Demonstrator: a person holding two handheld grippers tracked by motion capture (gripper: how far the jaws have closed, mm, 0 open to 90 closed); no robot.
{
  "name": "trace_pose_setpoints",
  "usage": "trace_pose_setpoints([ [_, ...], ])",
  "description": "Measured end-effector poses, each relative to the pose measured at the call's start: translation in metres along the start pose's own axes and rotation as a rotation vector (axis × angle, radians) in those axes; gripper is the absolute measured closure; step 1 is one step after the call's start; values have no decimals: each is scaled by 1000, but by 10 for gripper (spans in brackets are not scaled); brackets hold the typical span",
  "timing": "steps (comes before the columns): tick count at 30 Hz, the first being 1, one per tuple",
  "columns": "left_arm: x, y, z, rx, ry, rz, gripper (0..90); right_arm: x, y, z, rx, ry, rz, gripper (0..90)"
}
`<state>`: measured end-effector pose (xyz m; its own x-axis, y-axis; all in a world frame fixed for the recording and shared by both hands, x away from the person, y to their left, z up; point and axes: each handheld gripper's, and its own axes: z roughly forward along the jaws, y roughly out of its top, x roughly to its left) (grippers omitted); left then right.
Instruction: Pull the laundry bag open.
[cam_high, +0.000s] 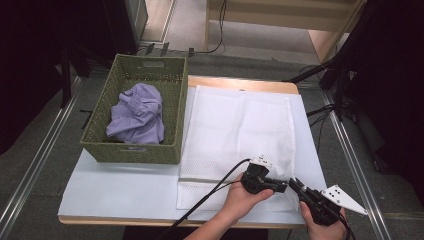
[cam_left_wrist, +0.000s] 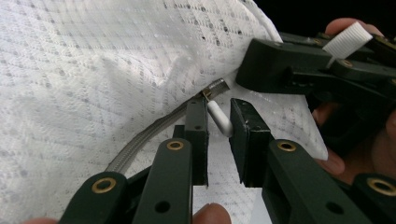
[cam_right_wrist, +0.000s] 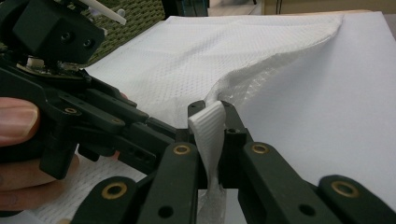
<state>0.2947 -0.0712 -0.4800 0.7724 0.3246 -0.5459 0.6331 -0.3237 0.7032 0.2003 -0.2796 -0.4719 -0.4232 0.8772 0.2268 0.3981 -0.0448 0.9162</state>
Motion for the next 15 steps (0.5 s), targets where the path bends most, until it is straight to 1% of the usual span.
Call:
trace_pose_setpoints([
  [2, 1, 0, 0, -2, 4, -11, 796, 0, 0, 0, -2, 1, 0, 879],
  [3, 2, 0, 0, 4, 9, -10, 812, 0, 0, 0, -2, 2, 1, 879],
  [6, 3, 0, -1, 6, 12, -25, 869, 0, 0, 0, -3, 3, -1, 879],
  [8, 3, 0, -2, 5, 13, -30, 873, 1, 0, 0, -3, 2, -6, 879],
  [10, 3, -1, -2, 9, 20, -17, 875, 2, 0, 0, -3, -1, -13, 879],
  [14, -1, -1, -5, 9, 43, 1, 877, 3, 1, -1, 1, -22, -25, 880],
  [15, -1, -1, -6, 7, 46, 13, 877, 3, 1, -1, 3, -29, -26, 880],
])
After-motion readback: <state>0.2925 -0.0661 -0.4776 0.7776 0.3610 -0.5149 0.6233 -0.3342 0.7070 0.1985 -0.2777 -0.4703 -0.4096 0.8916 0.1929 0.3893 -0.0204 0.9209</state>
